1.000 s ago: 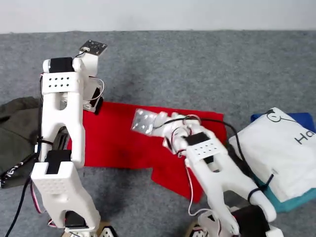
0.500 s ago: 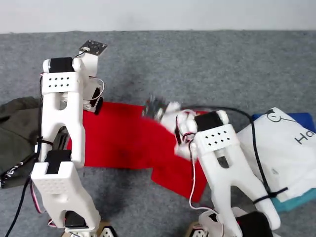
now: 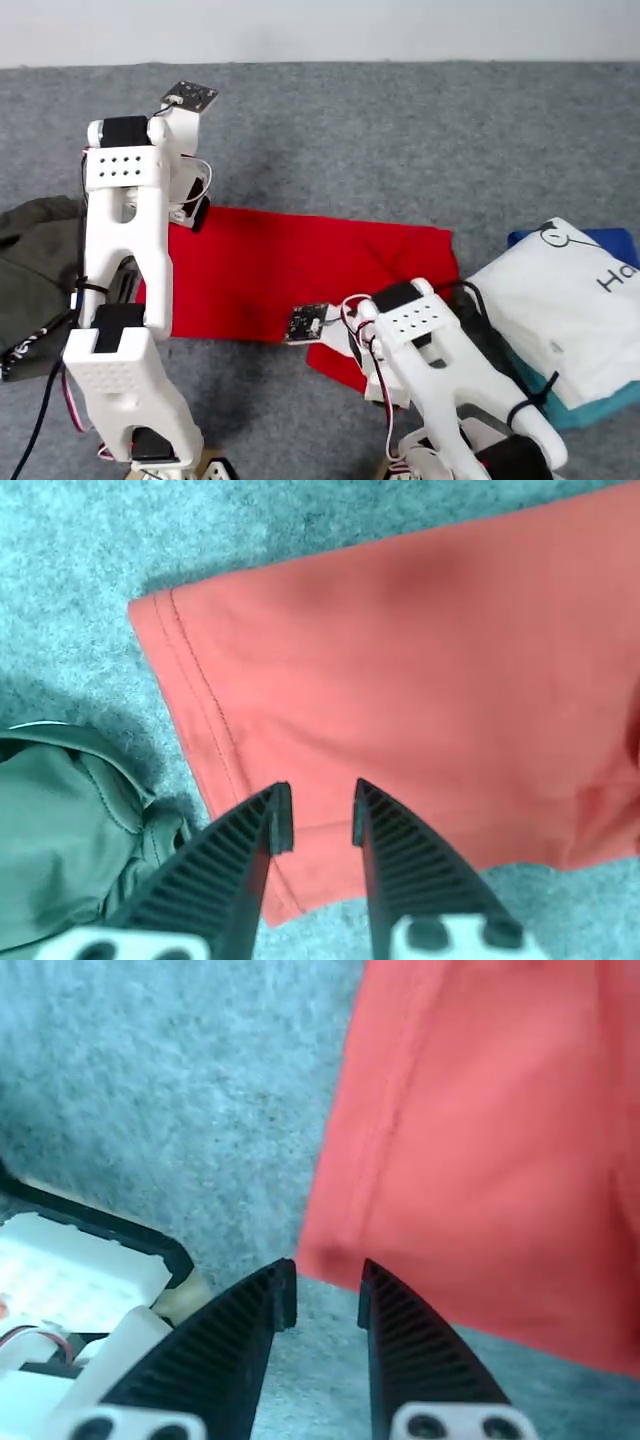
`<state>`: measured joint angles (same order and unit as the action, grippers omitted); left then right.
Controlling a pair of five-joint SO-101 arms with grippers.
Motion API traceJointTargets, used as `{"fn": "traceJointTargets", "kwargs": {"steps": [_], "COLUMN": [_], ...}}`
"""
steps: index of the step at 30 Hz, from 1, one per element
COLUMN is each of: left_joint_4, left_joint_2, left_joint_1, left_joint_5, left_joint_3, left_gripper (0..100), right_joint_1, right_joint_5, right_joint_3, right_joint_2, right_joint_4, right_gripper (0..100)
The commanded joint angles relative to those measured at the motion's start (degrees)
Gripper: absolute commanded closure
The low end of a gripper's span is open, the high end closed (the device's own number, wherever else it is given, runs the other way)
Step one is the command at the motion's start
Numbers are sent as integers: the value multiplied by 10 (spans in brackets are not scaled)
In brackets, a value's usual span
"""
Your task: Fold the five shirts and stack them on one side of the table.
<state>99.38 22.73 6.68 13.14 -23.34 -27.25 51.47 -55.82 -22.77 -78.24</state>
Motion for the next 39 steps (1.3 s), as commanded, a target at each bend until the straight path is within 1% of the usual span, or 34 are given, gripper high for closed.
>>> {"fn": "traceJointTargets", "kwargs": {"steps": [1,5,13,15,16,18,20,23,30,39], "left_joint_4": [11,11,11,11,11,11,11,11,11,11], "left_joint_2": [-32,-32,-32,-32,-32,-32,-32,-32,-32,-32], "left_joint_1": [-2,-2,-2,-3,-3,-3,-4,-4,-4,-4], "left_joint_5": [-2,-2,-2,-2,-2,-2,-2,-1,-1,-1], "left_joint_3": [-2,-2,-2,-2,-2,-2,-2,-2,-2,-2], "left_gripper": [893,893,893,893,893,893,893,893,893,893], "right_joint_1": [-1,-1,3,3,2,2,2,1,3,5], "right_joint_5": [-25,-28,-32,-31,-30,-28,-27,-27,-27,-27], "right_joint_3": [-7,-30,-140,-156,-157,-156,-156,-140,-26,90], "right_joint_2": [-16,-16,-13,-15,-15,-15,-16,-16,-16,-14], "right_joint_4": [8,29,228,255,259,256,248,215,110,103], "right_gripper": [883,883,884,893,915,993,975,988,989,989]}}
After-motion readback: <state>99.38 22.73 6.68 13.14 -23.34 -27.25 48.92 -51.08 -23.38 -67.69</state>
